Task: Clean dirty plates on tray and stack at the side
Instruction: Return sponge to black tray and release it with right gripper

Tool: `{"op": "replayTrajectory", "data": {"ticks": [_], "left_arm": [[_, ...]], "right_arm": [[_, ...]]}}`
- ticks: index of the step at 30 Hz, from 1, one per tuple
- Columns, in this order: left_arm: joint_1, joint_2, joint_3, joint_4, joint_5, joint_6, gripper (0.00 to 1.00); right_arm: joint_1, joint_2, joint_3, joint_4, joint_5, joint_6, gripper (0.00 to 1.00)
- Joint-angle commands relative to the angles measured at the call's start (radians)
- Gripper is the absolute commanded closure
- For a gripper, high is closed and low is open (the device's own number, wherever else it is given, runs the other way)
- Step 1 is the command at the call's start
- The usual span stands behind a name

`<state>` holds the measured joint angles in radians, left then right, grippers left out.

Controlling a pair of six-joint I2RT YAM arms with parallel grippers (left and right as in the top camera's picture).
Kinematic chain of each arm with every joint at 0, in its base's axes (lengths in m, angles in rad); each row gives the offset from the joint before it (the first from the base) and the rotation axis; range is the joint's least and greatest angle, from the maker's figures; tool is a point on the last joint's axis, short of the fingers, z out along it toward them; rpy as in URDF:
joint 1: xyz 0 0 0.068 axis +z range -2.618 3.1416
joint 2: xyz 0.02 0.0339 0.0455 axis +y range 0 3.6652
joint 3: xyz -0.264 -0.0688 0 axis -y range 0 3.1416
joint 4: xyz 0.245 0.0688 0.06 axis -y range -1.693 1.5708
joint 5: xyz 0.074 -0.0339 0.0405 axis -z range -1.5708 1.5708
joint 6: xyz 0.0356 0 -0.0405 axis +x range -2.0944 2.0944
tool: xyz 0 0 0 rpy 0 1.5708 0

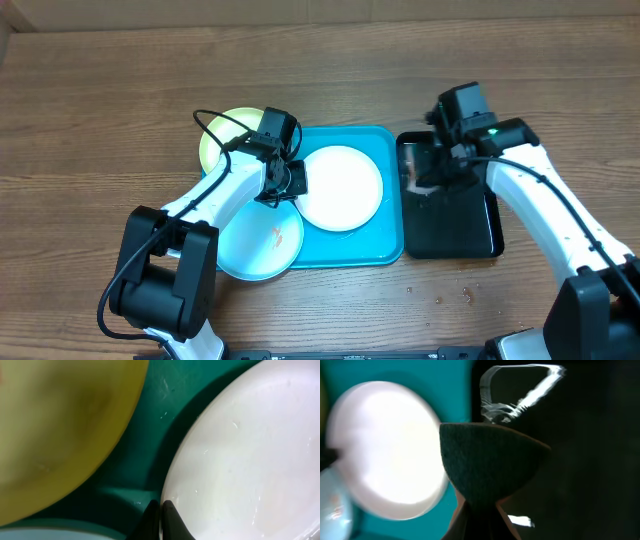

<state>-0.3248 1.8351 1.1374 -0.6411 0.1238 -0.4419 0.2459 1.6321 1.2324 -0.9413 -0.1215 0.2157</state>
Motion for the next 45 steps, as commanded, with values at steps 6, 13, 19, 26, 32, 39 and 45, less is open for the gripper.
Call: {"op": "replayTrajectory", "data": {"ticks": [6, 13, 19, 26, 32, 39, 45], "left_arm": [[0.003, 0.008, -0.007, 0.015, 0.008, 0.015, 0.96], [-0.007, 0.008, -0.007, 0.018, 0.008, 0.015, 0.96], [-0.031, 0.008, -0.007, 0.029, 0.007, 0.015, 0.96], [-0.034, 0.008, -0.007, 0.029, 0.007, 0.015, 0.96], [-0.034, 0.009, -0.007, 0.031, 0.005, 0.015, 0.9], [-0.035, 0.009, -0.007, 0.033, -0.027, 0.015, 0.79], [-0.036, 0.009, -0.018, 0.041, -0.027, 0.015, 0.77]], "right_arm": [[-0.004, 0.014, -0.146, 0.108, 0.224, -0.014, 0.96], [-0.005, 0.014, -0.272, 0.236, 0.246, -0.015, 0.96], [-0.005, 0.014, -0.332, 0.284, 0.286, -0.015, 0.96], [-0.006, 0.014, -0.335, 0.283, 0.325, -0.015, 0.72], [-0.006, 0.014, -0.3, 0.267, 0.317, -0.011, 0.51], [-0.006, 0.013, -0.11, 0.128, 0.278, -0.006, 0.51], [-0.04, 0.013, -0.026, 0.06, 0.277, 0.001, 0.5]]}}
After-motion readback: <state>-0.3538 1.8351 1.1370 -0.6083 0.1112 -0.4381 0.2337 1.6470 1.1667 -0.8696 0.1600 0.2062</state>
